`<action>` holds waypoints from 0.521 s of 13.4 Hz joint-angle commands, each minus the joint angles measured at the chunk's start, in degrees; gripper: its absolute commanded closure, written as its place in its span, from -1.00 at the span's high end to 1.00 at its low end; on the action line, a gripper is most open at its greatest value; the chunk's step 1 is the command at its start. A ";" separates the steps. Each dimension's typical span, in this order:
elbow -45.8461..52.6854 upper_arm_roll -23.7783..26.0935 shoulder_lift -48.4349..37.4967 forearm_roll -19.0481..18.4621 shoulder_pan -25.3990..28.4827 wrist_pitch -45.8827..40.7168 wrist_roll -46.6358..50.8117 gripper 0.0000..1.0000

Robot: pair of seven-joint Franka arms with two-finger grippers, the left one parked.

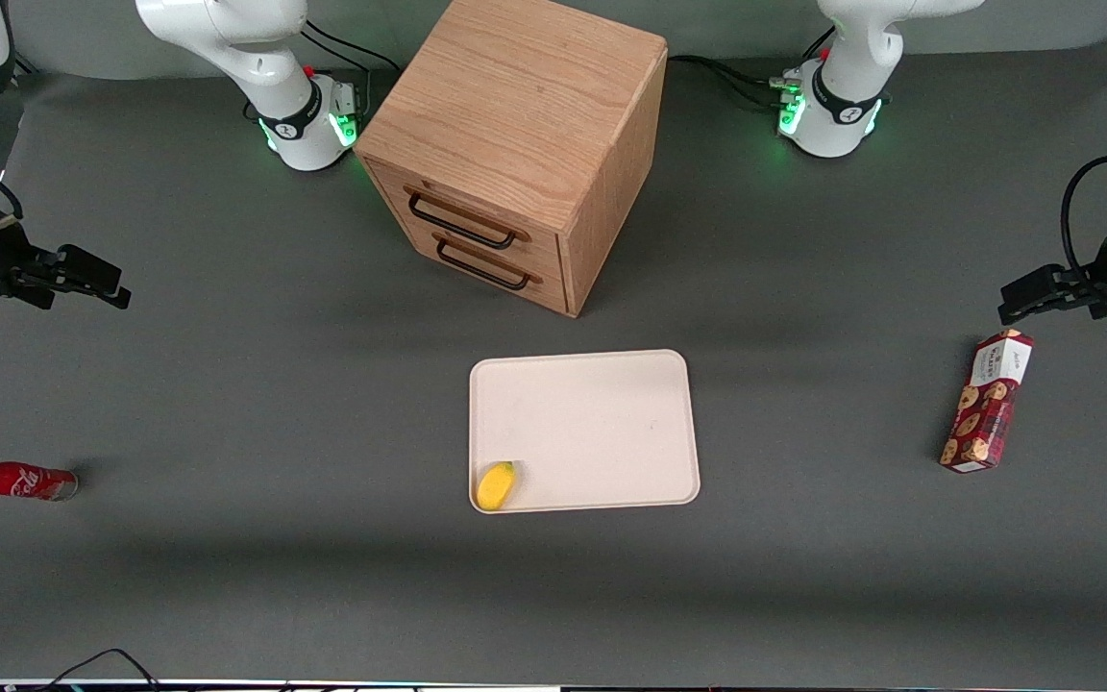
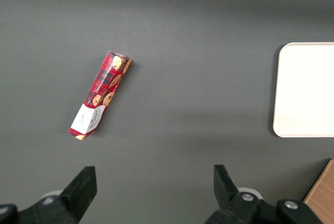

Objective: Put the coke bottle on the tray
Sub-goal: 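Move the right gripper over the red Coca-Cola bottle lying on the table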

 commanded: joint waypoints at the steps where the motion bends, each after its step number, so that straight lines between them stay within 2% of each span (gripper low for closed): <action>1: -0.79 -0.17 -0.97 0.48 -0.02 0.11 1.27 1.00; 3: -0.71 -0.26 -0.36 0.31 -0.02 0.11 1.44 1.00; 5: 0.52 -0.34 2.88 -2.84 -0.71 0.11 1.44 1.00; 7: 2.54 -4.10 6.48 -3.47 -0.98 0.19 0.39 1.00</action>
